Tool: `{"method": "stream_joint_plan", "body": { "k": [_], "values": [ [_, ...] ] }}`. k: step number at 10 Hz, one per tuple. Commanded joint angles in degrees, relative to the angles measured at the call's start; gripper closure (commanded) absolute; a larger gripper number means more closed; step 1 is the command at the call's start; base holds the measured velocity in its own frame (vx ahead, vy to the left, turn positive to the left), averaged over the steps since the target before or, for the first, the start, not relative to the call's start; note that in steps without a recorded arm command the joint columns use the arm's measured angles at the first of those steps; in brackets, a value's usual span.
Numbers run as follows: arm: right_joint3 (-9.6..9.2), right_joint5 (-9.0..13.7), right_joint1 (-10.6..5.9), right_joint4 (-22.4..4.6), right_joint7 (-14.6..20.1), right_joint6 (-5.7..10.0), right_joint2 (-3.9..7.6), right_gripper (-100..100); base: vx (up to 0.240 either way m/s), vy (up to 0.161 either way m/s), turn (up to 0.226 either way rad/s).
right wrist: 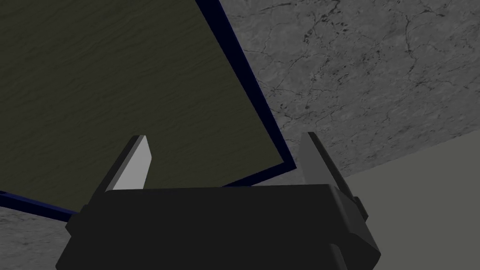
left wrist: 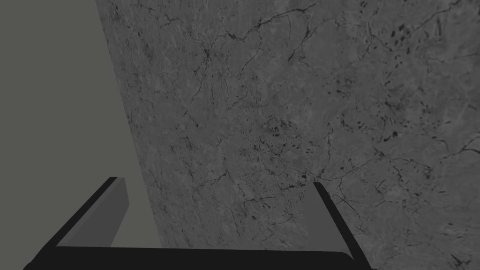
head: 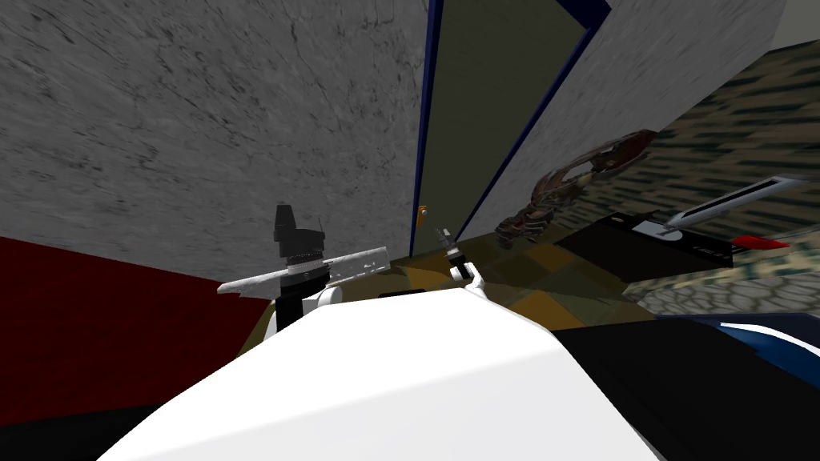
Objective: Pull the door open
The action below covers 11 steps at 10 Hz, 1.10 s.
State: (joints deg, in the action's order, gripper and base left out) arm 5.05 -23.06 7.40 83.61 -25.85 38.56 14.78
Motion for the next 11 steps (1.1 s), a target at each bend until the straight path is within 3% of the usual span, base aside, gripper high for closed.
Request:
{"method": "stream_joint_plan", "body": {
  "k": [1, 3, 4, 11],
  "values": [
    [0.22, -0.91, -0.93, -2.22, -0.79, 0.13, 0.67, -100, 0.052, 0.02, -0.021],
    [0.68, -2.39, -2.83, -5.51, -2.27, 0.66, 1.77, -100, 0.075, 0.044, -0.034],
    [0.68, -2.39, -2.83, -6.16, -2.27, 0.66, 1.77, -100, 0.067, 0.029, -0.011],
    [2.13, -7.05, -8.81, -18.26, -6.9, 2.32, 5.24, -100, 0.087, 0.037, -0.027]
  ]
}}
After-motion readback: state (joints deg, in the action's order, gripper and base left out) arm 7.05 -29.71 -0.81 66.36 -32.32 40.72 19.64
